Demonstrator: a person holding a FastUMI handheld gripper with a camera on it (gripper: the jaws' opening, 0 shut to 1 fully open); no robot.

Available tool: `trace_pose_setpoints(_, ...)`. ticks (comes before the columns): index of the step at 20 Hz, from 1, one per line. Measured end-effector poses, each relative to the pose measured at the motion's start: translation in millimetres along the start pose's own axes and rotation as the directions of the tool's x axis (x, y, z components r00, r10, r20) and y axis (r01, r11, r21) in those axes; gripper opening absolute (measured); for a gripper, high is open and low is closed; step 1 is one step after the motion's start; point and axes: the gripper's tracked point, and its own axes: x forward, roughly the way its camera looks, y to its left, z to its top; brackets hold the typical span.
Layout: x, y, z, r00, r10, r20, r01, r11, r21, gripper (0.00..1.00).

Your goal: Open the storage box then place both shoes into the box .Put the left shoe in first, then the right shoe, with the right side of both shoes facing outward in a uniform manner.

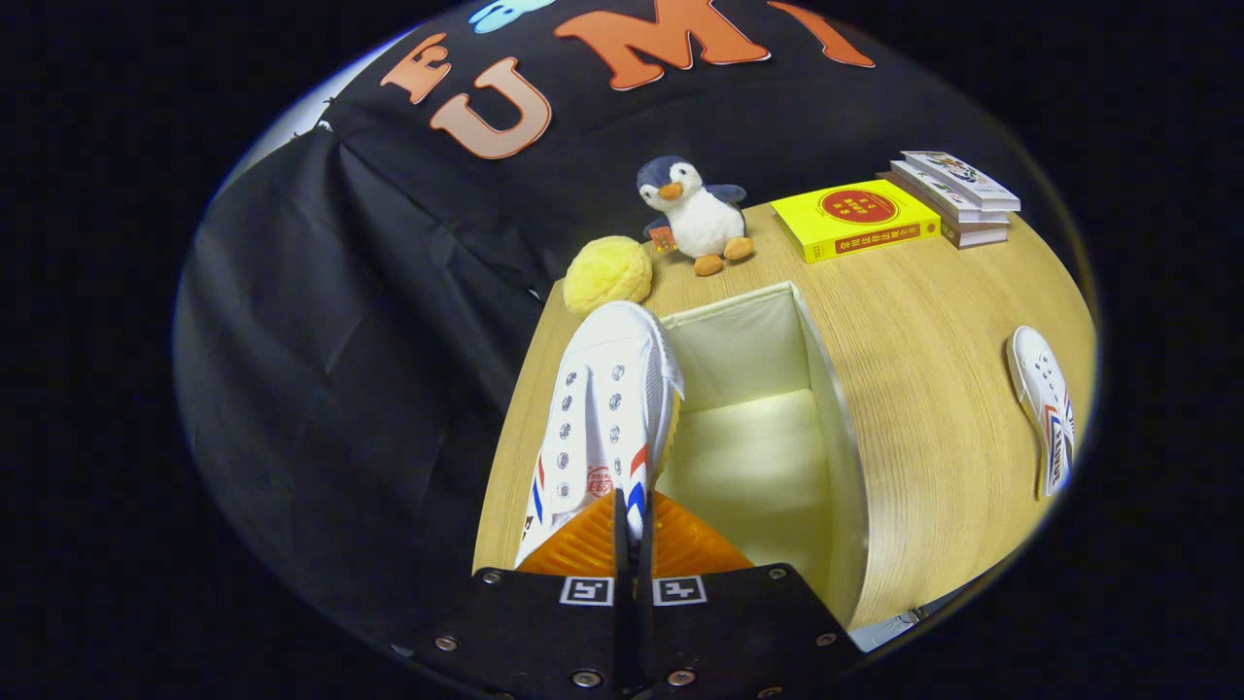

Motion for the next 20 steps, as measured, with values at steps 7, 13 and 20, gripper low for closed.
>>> trace_pose_setpoints(7,21,0,-10,0.999,-0.035,-0.024,0.035,0.999,0.017,0.01)
trace_pose_setpoints(13,21,6,-10,0.999,-0.006,-0.046,0.007,1.0,0.009,0.62)
trace_pose_setpoints(20,-15,-2,21,0.999,0.007,0.043,-0.006,1.0,-0.026,0.99)
